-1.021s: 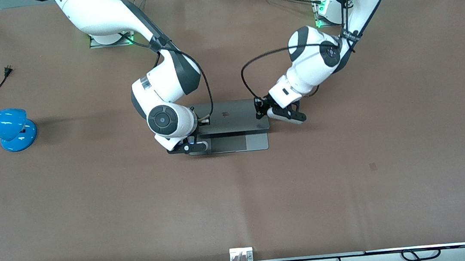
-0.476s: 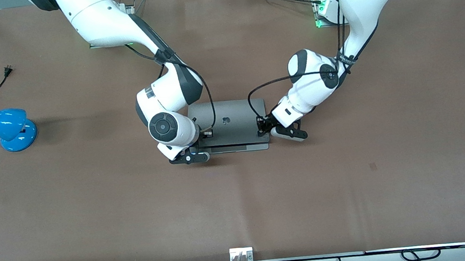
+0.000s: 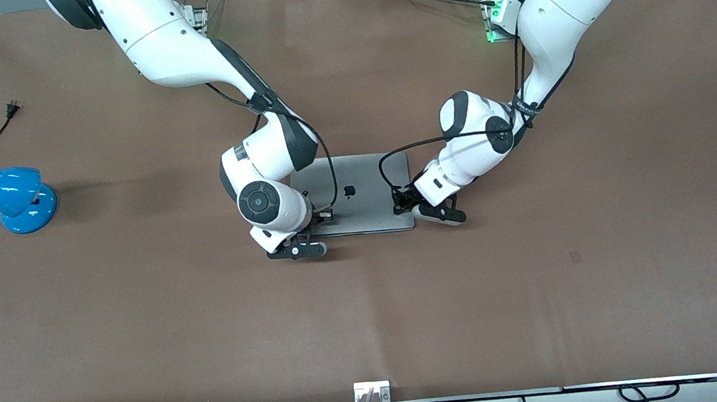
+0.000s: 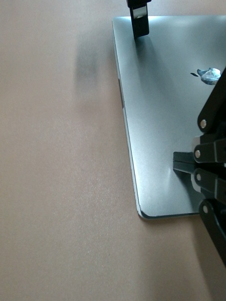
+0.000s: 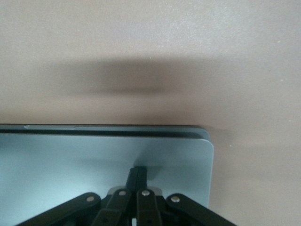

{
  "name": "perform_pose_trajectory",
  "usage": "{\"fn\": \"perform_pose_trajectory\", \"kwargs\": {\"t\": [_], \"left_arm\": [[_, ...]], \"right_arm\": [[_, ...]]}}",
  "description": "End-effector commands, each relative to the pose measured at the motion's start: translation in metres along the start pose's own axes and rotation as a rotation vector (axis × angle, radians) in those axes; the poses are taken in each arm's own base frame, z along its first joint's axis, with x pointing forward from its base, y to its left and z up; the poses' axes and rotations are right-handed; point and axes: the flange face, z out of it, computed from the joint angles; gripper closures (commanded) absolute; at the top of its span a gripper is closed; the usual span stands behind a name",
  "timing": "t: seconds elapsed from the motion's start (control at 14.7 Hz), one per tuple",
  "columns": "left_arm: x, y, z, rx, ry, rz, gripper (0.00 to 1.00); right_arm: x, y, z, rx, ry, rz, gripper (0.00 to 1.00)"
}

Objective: Close laptop with both arms from behind
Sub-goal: 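Press the screen down onto the keyboard with both grippers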

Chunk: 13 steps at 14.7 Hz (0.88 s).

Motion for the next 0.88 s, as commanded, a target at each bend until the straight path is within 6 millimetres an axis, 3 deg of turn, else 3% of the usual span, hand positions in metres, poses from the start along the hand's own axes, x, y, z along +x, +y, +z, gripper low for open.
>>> {"fn": "perform_pose_trajectory", "kwargs": {"t": [0.0, 0.48, 0.82], "left_arm": [[0.004, -0.004, 0.014, -0.005, 0.001, 0.049, 0.99], [0.006, -0.005, 0.011, -0.004, 0.005, 0.048, 0.99], [0.024, 0.018, -0.043, 0.006, 0.042, 0.090, 0.99]], "right_arm": [[0.006, -0.006, 0.009, 0.001, 0.024, -0.022, 1.00], [0.007, -0.006, 0.018, 0.003, 0.030, -0.025, 1.00], [0.009, -0.010, -0.004, 0.001, 0.022, -0.026, 1.00]]}}
